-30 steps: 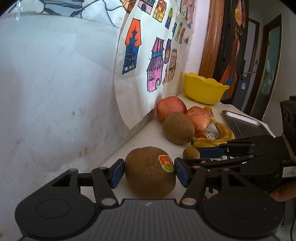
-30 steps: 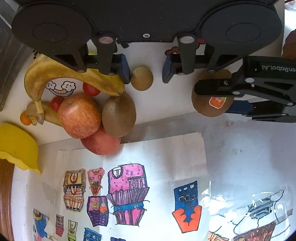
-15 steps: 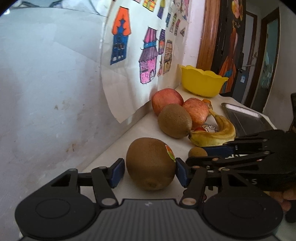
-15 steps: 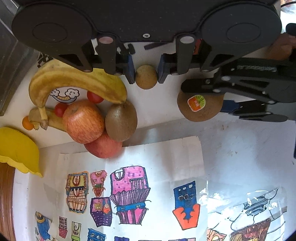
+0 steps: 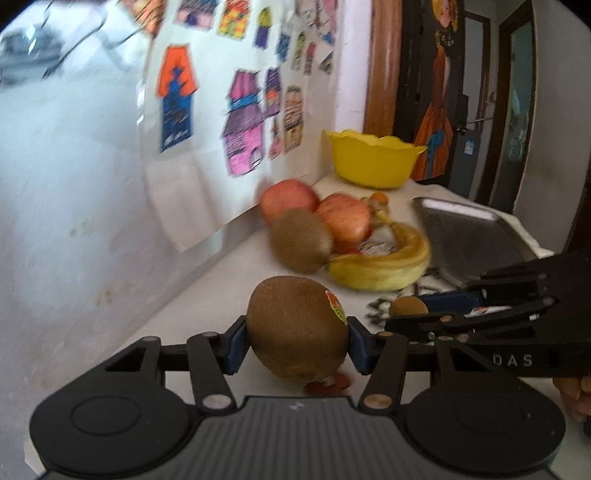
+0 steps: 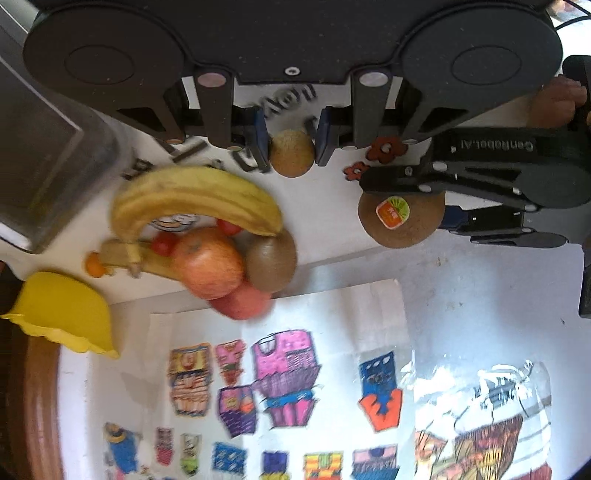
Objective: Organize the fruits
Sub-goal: 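Carry both fruits over the metal tray and open both tools to release them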
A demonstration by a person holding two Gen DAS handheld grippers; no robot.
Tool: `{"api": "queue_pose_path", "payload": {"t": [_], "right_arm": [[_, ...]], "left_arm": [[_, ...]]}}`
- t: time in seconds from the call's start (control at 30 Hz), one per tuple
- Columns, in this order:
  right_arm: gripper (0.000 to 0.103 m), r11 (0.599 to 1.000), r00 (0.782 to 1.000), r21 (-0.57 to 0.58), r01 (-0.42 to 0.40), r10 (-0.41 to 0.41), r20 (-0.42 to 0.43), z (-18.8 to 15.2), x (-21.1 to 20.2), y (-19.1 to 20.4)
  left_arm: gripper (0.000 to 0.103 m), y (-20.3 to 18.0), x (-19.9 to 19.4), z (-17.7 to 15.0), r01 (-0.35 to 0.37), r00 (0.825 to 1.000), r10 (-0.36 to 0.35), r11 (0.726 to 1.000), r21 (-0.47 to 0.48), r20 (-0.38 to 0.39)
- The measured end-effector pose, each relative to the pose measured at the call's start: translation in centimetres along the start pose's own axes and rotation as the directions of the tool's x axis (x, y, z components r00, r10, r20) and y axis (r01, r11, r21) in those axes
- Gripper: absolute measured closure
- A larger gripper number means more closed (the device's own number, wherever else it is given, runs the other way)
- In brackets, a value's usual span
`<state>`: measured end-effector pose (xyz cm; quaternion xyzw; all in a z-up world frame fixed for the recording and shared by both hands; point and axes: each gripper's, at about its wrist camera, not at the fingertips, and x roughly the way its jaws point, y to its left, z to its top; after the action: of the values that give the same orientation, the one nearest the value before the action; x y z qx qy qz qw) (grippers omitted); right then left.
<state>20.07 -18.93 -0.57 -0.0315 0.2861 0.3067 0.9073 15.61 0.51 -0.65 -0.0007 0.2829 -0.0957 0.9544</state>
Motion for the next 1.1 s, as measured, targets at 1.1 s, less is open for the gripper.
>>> {"api": "queue_pose_path", "payload": {"t": [1.1], "right_arm": [[0.074, 0.924, 0.946, 0.215, 0.317, -0.324, -0.002, -4.8, -6.1, -16.3]], "left_arm": [[0.044, -16.5, 12.9, 5.4, 0.214, 0.972, -0.201, 0.971, 0.104, -0.124]]}}
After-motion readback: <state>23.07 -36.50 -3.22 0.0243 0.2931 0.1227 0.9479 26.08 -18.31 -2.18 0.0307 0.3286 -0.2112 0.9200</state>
